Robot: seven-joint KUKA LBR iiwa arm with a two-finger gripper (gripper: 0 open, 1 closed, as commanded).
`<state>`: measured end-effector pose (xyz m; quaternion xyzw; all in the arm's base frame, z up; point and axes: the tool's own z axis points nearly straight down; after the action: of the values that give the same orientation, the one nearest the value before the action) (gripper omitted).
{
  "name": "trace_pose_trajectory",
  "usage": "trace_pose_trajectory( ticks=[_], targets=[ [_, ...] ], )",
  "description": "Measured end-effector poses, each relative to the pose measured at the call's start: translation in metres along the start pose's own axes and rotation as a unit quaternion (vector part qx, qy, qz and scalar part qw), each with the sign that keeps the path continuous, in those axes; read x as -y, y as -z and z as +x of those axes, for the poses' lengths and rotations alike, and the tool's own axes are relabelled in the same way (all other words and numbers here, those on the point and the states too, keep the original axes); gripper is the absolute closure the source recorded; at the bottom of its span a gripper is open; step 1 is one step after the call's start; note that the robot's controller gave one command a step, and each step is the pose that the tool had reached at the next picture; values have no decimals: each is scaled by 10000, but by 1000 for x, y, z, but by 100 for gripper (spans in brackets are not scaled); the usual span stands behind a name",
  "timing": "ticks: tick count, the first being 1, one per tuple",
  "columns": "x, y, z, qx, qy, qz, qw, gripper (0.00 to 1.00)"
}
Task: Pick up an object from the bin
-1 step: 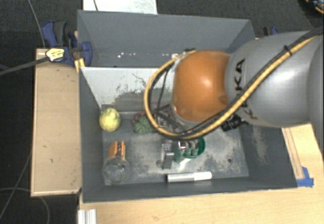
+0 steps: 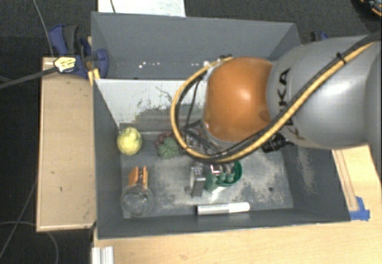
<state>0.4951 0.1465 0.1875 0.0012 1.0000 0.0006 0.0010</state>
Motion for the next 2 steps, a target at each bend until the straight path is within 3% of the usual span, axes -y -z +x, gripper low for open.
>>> trace_pose_trajectory(
  ticks=[1, 2],
  targets=[
    [89, -108, -44, 45, -503, -16, 9987, 0],
    [73, -71, -37, 14, -308, -6, 9995, 0]
  ],
)
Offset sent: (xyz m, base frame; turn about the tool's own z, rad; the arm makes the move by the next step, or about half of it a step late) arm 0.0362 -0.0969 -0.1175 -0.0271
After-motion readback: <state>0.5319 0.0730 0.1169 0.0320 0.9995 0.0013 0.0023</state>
